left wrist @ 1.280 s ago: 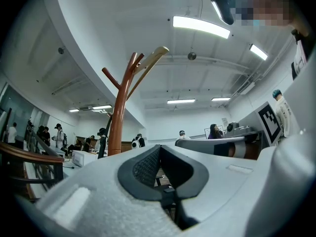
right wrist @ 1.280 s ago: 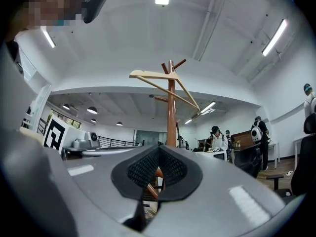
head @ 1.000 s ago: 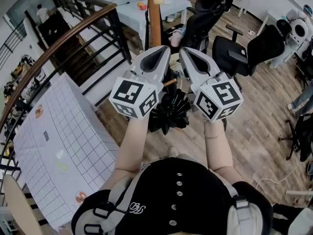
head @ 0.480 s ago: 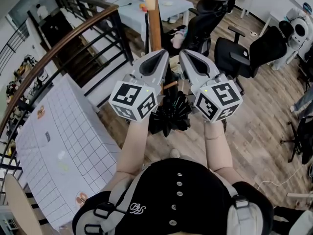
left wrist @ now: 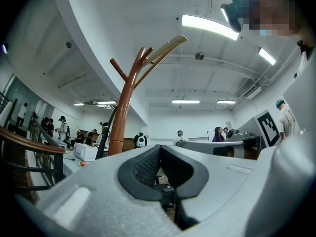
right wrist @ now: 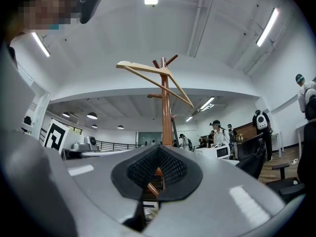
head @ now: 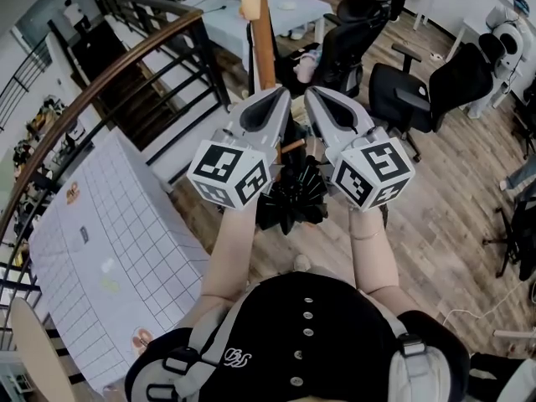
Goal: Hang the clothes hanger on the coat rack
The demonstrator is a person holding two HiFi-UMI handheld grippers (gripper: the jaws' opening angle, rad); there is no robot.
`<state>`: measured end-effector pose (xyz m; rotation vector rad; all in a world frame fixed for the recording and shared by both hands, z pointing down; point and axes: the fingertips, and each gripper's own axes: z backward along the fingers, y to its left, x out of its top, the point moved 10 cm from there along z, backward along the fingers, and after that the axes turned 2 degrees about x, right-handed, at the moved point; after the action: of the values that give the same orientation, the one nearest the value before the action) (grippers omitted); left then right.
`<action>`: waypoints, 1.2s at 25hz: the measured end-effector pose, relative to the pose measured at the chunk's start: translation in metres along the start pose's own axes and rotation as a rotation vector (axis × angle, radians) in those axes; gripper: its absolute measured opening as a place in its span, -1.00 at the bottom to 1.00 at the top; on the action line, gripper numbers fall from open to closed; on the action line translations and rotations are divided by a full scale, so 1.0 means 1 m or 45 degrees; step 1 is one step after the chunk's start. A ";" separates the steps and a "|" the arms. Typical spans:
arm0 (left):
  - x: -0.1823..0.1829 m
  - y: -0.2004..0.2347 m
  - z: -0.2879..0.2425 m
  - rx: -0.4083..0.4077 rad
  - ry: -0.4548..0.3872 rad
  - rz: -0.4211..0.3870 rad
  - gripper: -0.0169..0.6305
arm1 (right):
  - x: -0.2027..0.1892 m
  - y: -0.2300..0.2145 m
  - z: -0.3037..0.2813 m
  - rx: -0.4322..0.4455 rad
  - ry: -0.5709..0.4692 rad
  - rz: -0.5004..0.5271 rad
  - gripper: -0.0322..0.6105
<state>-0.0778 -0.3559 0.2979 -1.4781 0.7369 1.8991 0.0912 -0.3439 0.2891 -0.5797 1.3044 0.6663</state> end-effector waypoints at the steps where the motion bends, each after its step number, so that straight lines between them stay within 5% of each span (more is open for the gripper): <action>1: -0.001 0.000 -0.001 0.000 0.004 0.003 -0.95 | 0.000 0.000 0.000 0.002 -0.001 -0.007 -0.91; 30: -0.012 -0.008 -0.007 -0.037 0.043 -0.001 -0.95 | -0.013 -0.010 0.003 0.022 0.079 -0.019 -0.91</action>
<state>-0.0651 -0.3574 0.3077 -1.5315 0.7267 1.8965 0.0989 -0.3496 0.3022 -0.5994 1.3609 0.6281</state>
